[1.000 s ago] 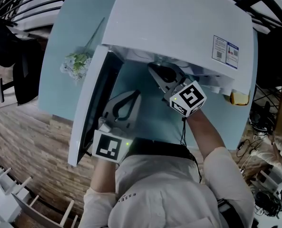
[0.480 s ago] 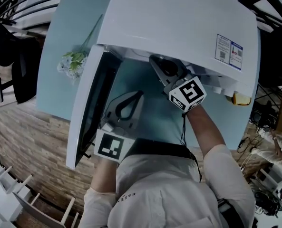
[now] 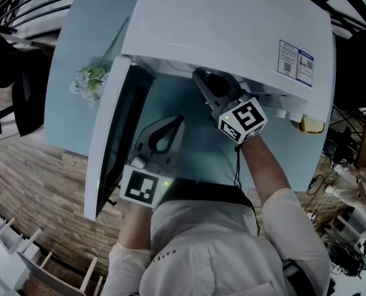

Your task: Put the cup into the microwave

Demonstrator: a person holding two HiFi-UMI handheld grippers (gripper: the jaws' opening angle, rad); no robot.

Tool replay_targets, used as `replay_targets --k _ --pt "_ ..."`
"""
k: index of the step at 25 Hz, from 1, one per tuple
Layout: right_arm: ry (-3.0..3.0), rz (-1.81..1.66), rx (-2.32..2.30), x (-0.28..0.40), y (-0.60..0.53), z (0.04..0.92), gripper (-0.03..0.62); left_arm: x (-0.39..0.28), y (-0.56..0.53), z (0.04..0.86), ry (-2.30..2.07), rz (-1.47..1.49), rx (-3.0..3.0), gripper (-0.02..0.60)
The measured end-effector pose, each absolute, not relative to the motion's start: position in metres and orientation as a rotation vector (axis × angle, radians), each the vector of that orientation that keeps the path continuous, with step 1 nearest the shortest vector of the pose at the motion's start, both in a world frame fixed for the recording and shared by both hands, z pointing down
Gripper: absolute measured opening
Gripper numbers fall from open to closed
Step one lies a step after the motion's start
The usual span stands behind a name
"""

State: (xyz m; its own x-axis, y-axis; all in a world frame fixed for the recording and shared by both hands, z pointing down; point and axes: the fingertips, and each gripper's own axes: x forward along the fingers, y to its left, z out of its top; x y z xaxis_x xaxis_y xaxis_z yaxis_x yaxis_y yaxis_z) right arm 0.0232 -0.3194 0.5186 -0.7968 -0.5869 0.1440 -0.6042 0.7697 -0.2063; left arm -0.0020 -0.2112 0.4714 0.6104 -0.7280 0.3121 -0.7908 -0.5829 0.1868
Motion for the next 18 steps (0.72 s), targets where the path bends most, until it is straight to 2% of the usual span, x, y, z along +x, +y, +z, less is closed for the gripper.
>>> replay_targets --k 4,18 --pt "-2.875 0.425 0.996 0.024 -0.315 0.526 0.128 -0.001 -0.209 0.473 -1.216 0.289 2.54 0.003" --pt "-2.75 0.406 1.168 0.057 -0.297 0.524 0.144 -0.001 -0.196 0.471 -1.194 0.298 2.569 0.003"
